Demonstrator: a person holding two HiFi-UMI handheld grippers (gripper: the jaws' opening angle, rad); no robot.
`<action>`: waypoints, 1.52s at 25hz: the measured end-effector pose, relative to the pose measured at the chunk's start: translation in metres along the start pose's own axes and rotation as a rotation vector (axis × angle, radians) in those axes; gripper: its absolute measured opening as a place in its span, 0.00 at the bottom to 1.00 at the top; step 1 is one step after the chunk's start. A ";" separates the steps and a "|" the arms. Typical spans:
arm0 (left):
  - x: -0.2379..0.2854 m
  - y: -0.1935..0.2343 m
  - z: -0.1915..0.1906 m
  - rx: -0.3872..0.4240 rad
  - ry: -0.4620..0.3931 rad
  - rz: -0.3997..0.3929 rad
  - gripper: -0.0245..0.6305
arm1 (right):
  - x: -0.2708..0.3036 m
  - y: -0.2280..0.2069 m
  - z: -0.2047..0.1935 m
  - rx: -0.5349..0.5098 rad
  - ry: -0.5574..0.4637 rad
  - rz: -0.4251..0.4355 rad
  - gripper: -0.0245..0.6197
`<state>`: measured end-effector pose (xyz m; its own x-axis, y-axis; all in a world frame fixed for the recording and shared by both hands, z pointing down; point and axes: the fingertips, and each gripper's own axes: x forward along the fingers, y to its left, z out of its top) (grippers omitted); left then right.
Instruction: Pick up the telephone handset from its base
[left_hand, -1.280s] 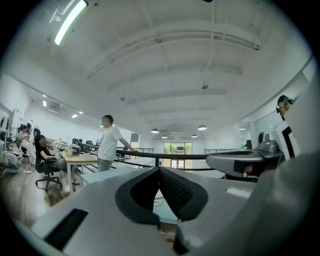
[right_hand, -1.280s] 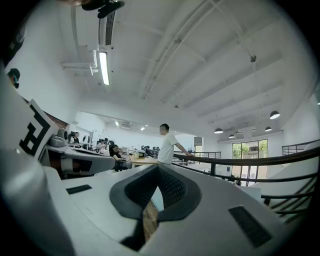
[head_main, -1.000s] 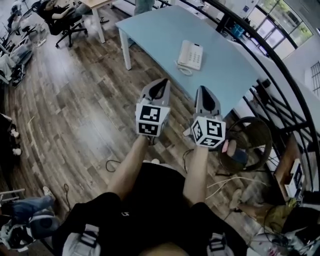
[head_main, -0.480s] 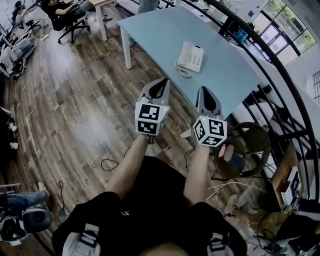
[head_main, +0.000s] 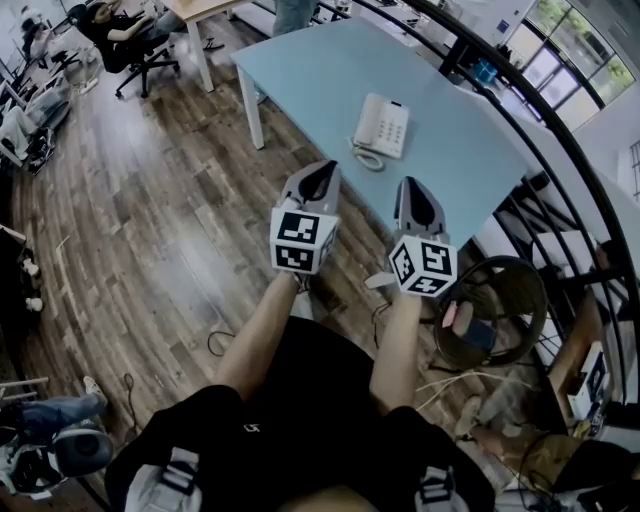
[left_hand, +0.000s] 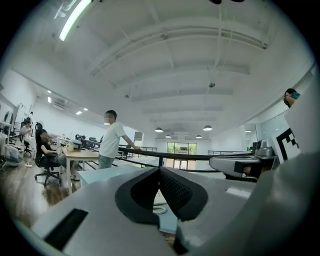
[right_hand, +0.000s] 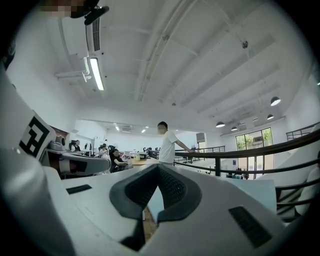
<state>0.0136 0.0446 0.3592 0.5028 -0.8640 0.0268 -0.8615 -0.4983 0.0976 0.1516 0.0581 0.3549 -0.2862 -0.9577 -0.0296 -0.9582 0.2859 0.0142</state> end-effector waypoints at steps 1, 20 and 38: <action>0.010 0.006 -0.002 -0.001 0.005 -0.002 0.03 | 0.010 -0.003 -0.003 -0.002 0.004 0.001 0.03; 0.240 0.134 -0.050 -0.107 0.160 -0.091 0.03 | 0.249 -0.070 -0.067 0.041 0.151 -0.049 0.03; 0.343 0.101 -0.154 -0.261 0.418 -0.307 0.11 | 0.283 -0.158 -0.141 0.133 0.301 -0.193 0.03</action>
<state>0.1101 -0.2910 0.5317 0.7580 -0.5545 0.3434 -0.6522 -0.6415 0.4037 0.2229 -0.2631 0.4851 -0.1055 -0.9554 0.2759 -0.9922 0.0826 -0.0932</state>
